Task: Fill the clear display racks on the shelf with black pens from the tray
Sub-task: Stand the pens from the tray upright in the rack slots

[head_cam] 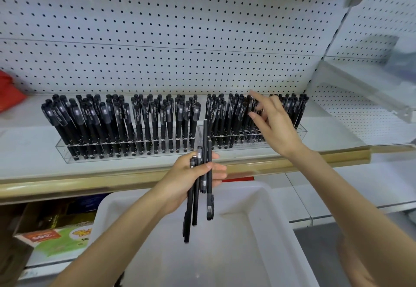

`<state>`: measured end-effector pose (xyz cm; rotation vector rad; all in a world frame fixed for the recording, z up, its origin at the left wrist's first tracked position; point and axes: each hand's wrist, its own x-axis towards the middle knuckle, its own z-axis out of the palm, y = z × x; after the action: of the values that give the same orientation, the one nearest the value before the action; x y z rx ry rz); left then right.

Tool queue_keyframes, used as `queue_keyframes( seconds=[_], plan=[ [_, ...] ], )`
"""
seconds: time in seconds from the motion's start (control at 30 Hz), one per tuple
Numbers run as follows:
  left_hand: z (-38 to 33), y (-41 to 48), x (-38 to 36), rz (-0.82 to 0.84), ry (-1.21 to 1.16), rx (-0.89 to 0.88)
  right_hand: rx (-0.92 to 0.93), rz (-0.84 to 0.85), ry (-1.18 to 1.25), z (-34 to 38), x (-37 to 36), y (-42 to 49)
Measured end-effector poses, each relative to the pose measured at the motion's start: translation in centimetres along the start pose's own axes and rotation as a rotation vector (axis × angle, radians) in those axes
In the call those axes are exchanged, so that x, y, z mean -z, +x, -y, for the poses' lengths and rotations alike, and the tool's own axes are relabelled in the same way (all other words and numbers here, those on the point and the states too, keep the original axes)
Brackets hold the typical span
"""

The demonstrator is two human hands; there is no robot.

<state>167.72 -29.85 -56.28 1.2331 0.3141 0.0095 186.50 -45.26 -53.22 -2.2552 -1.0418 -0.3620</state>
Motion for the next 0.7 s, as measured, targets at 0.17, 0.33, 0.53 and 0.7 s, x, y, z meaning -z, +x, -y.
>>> queue_keyframes(
  seconds=[0.17, 0.33, 0.53, 0.7],
  plan=[
    [-0.2, 0.9, -1.1, 0.102, 0.028, 0.024, -0.143, 0.235, 0.456, 3.3, 1.2, -1.7],
    [1.1, 1.8, -1.8, 0.161, 0.028, -0.05, -0.272, 0.313, 0.661, 4.6, -0.2, -4.6],
    [2.8, 2.1, -2.0, 0.16, 0.052, -0.138, -0.337, 0.293, 0.73, 4.0, -1.3, -5.8],
    [2.7, 2.1, -1.6, 0.12, 0.051, -0.162, -0.318, 0.197, 0.795, 3.6, -1.5, -5.9]
  ],
)
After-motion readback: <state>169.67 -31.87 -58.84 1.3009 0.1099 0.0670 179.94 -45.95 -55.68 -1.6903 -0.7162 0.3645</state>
